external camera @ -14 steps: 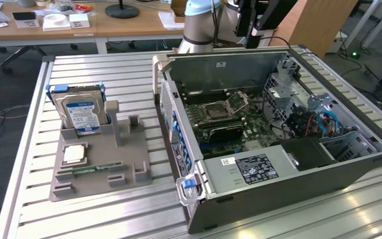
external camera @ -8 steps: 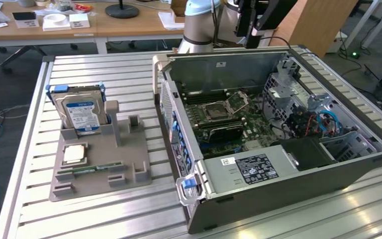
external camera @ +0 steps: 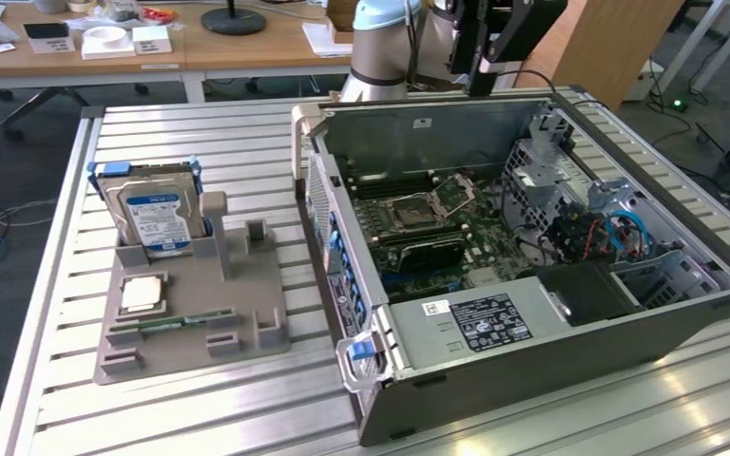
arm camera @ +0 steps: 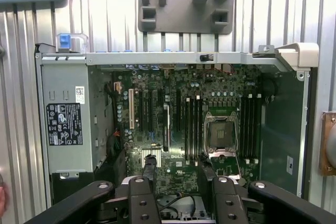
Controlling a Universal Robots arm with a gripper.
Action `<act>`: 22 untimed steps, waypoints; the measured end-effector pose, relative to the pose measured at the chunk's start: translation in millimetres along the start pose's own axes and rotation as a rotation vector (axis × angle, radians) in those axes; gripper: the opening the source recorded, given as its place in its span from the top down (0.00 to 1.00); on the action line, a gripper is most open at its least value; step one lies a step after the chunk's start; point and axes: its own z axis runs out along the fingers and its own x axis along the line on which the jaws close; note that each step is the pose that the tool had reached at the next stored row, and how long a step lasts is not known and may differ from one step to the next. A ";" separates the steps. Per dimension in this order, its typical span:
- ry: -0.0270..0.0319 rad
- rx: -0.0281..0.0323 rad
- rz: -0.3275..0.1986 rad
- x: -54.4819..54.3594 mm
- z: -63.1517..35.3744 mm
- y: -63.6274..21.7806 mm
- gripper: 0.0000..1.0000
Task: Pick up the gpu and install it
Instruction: 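Insert the gpu into the slot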
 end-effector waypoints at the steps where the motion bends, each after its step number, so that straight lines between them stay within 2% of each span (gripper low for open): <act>1: 0.0000 0.0000 0.000 0.0 1.1 0.1 0.55; 14: 0.0000 0.0001 0.000 0.4 17.8 0.6 0.55; 22: 0.0001 0.0000 0.001 0.5 21.9 0.8 0.55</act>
